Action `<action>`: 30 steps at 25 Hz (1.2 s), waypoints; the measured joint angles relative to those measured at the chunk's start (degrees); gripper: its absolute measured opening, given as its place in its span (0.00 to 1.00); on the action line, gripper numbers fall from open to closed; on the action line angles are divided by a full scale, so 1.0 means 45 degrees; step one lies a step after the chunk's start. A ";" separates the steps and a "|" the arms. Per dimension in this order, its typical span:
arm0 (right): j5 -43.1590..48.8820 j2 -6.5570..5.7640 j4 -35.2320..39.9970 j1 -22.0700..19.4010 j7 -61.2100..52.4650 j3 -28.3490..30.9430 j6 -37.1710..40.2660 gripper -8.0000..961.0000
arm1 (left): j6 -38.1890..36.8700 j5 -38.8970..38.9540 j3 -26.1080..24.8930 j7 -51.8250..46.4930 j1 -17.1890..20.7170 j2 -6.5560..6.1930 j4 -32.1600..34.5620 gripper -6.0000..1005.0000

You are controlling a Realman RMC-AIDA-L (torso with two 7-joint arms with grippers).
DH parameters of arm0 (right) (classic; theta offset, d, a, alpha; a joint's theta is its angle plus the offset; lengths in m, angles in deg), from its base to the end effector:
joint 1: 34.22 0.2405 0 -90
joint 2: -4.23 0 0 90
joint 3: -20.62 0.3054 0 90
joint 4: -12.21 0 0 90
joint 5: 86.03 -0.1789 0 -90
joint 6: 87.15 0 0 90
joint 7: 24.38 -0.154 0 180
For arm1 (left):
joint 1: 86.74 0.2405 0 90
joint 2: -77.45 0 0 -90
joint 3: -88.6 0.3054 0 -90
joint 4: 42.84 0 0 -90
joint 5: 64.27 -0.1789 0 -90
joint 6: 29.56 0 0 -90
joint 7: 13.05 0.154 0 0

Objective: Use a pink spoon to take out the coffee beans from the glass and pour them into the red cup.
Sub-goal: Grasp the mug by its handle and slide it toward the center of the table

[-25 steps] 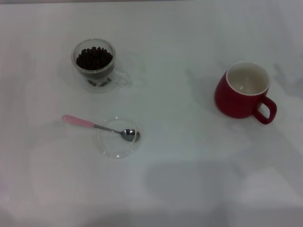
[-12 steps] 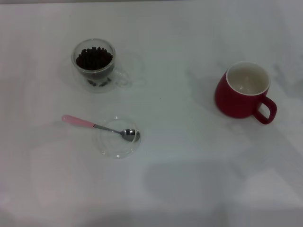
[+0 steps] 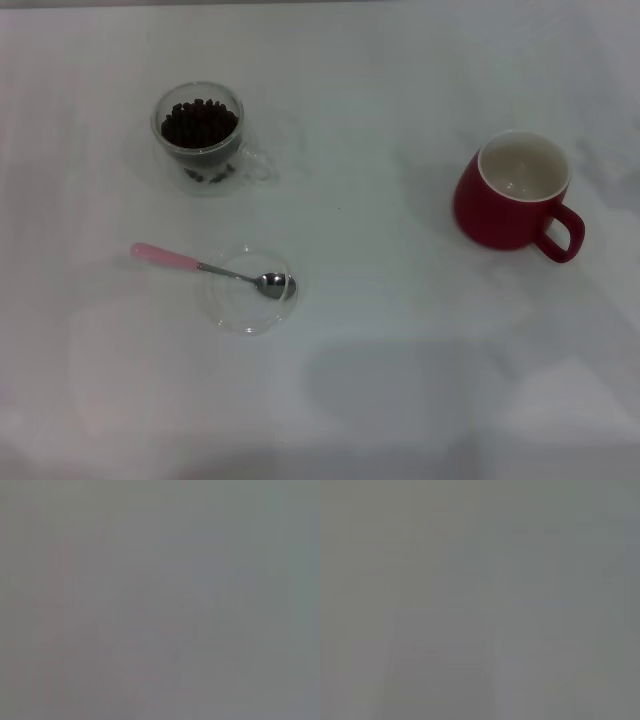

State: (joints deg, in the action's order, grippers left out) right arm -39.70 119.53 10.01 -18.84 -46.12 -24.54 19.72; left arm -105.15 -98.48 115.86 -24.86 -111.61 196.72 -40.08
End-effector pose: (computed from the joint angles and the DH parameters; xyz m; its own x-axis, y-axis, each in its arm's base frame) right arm 0.3453 0.2439 0.0442 0.5437 0.3940 -0.7411 -0.6788 -0.3128 -0.6643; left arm -0.3873 0.3292 0.0581 0.6883 -0.2142 0.6931 0.7253 0.2239 -0.6511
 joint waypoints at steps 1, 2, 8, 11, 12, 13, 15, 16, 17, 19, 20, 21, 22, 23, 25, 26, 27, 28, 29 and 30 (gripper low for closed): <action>0.0005 -0.0005 0.0000 -0.0040 -0.0012 -0.0014 -0.0002 0.91 | -0.0011 -0.0007 0.0007 0.0001 -0.0005 0.0000 0.0003 0.88; 0.0008 -0.0009 0.0000 -0.0066 -0.0019 -0.0038 -0.0002 0.91 | -0.0020 -0.0012 0.0010 -0.0002 -0.0006 0.0000 0.0004 0.88; 0.0017 -0.0036 0.0021 -0.0305 -0.0356 -0.0670 0.0058 0.91 | -0.0098 -0.0216 0.0017 -0.0059 -0.0002 0.0000 -0.0003 0.88; 0.0017 -0.0080 0.0142 -0.0589 -0.0663 -0.1262 0.0037 0.91 | -0.0114 -0.0294 0.0017 -0.0060 0.0001 0.0000 -0.0008 0.88; 0.0017 -0.0096 0.0168 -0.0684 -0.0763 -0.1459 0.0036 0.91 | -0.0119 -0.0297 0.0017 -0.0061 0.0001 0.0000 -0.0009 0.88; 0.0017 -0.0110 0.0173 -0.0751 -0.0820 -0.1613 0.0038 0.91 | -0.0124 -0.0297 0.0016 -0.0055 0.0002 0.0000 -0.0009 0.88; 0.0017 -0.0152 0.0177 -0.0921 -0.0976 -0.2019 0.0041 0.91 | -0.0124 -0.0297 0.0015 -0.0023 0.0002 -0.0001 -0.0009 0.88; 0.0016 -0.0166 0.0177 -0.0997 -0.1033 -0.2262 0.0035 0.91 | -0.0125 -0.0297 0.0015 -0.0007 0.0007 -0.0004 -0.0009 0.88; 0.0015 -0.0175 0.0177 -0.1062 -0.1072 -0.2446 0.0012 0.91 | -0.0124 -0.0297 0.0015 0.0000 0.0014 -0.0009 -0.0009 0.88; 0.0014 -0.0159 0.0177 -0.1176 -0.1044 -0.2934 -0.0102 0.91 | -0.0125 -0.0296 0.0014 0.0001 0.0031 -0.0015 -0.0009 0.88; 0.0015 -0.0134 0.0172 -0.1211 -0.1005 -0.3193 -0.0196 0.91 | -0.0125 -0.0296 0.0014 0.0001 0.0031 -0.0015 -0.0009 0.88; 0.0016 -0.0109 0.0160 -0.1225 -0.0975 -0.3433 -0.0306 0.91 | -0.0126 -0.0296 0.0015 0.0002 0.0040 -0.0016 -0.0009 0.88; 0.0016 -0.0084 0.0137 -0.1240 -0.0953 -0.3713 -0.0444 0.91 | -0.0126 -0.0295 0.0015 0.0007 0.0066 -0.0019 -0.0008 0.88; 0.0015 -0.0067 0.0116 -0.1242 -0.0952 -0.3918 -0.0550 0.91 | -0.0125 -0.0294 0.0016 0.0007 0.0081 -0.0019 -0.0006 0.88; 0.0016 -0.0036 0.0059 -0.1244 -0.0948 -0.4315 -0.0843 0.91 | -0.0125 -0.0293 0.0015 0.0008 0.0101 -0.0020 -0.0002 0.88; 0.0016 -0.0023 0.0037 -0.1246 -0.0947 -0.4417 -0.1033 0.91 | -0.0125 -0.0291 0.0015 -0.0009 0.0152 -0.0020 0.0010 0.88; 0.0016 -0.0011 0.0025 -0.1248 -0.0947 -0.4495 -0.1238 0.91 | -0.0125 -0.0291 0.0016 -0.0022 0.0166 -0.0021 0.0013 0.88; 0.0016 -0.0003 0.0019 -0.1249 -0.0945 -0.4550 -0.1422 0.91 | -0.0125 -0.0290 0.0015 -0.0042 0.0197 -0.0020 0.0013 0.88; 0.0016 0.0002 0.0018 -0.1248 -0.0944 -0.4625 -0.1633 0.91 | -0.0125 -0.0289 0.0016 -0.0051 0.0230 -0.0021 0.0013 0.88; 0.0016 0.0007 0.0019 -0.1244 -0.0942 -0.4695 -0.1830 0.91 | -0.0124 -0.0287 0.0015 -0.0058 0.0290 -0.0021 0.0014 0.88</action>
State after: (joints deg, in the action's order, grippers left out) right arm -39.63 119.56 10.09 -24.44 -50.36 -45.67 11.48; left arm -105.71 -99.78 115.93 -25.12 -110.31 196.63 -40.02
